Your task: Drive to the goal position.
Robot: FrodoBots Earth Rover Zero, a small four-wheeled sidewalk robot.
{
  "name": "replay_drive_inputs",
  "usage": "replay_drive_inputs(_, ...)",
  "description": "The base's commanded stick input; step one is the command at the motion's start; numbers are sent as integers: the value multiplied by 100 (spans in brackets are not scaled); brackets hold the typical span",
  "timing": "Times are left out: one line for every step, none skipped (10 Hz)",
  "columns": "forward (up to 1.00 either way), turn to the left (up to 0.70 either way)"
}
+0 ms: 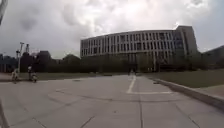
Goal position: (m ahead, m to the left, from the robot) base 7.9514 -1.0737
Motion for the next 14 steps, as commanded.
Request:
replay_drive_inputs(70, 0)
replay_drive_inputs(70, 0)
replay_drive_inputs(20, 0)
replay_drive_inputs(0, 0)
replay_drive_inputs(0, 0)
replay_drive_inputs(0, 0)
replay_drive_inputs(0, 0)
replay_drive_inputs(0, 0)
replay_drive_inputs(0, 0)
replay_drive_inputs(0, 0)
replay_drive_inputs(0, 0)
replay_drive_inputs(0, 0)
replay_drive_inputs(70, 0)
replay_drive_inputs(70, 0)
